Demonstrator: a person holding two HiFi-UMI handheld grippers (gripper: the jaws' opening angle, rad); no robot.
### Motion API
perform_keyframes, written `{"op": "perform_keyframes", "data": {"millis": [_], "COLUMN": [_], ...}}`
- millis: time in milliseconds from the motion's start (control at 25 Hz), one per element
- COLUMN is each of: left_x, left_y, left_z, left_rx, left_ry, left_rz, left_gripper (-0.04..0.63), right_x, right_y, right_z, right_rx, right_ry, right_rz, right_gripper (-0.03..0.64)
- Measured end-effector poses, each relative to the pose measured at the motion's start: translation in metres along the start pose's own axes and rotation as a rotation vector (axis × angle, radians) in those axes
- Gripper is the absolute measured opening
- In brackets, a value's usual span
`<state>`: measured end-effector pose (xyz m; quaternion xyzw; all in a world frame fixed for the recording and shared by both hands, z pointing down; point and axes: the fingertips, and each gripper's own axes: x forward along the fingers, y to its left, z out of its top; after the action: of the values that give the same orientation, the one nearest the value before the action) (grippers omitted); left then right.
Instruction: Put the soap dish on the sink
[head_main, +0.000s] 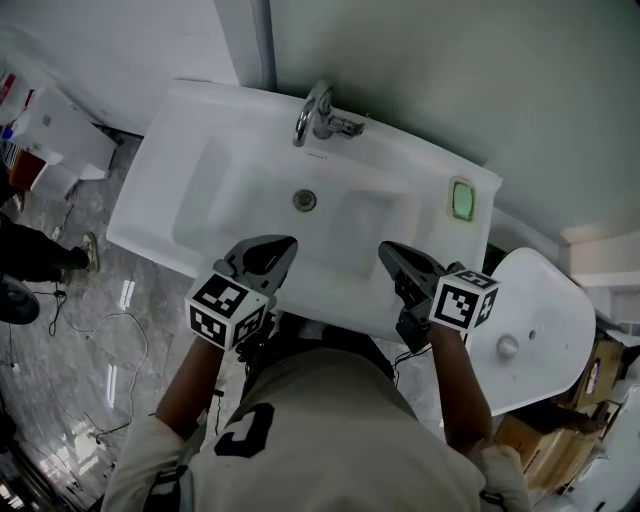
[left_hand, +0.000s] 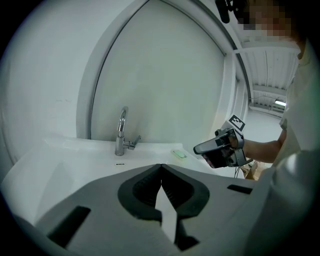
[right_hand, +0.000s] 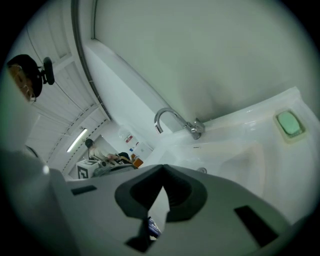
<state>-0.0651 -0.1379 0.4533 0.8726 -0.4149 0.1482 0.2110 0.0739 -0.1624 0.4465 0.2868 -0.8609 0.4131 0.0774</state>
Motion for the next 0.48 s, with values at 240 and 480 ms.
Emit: {"op": "perform_keyframes", "data": {"millis": [240,480], "left_x": [-0.021,-0.039], "left_y": [0.004,0.011], "left_z": [-0.007,-0.014], "left_rx": [-0.001,0.035], "left_ry": [-0.010,-0.019], "left_rz": [-0.019,-0.040], "left_gripper": [0.018,0.018], "right_x": [0.010,0.015], "right_y": [0.045,0.071], "right_z": [-0.015,-0.029], "right_rx": [-0.004,-0.034], "right_ry": [0.017,0.004], "right_rz": [0.051,0.029], "right_gripper": [0.010,0.009]}}
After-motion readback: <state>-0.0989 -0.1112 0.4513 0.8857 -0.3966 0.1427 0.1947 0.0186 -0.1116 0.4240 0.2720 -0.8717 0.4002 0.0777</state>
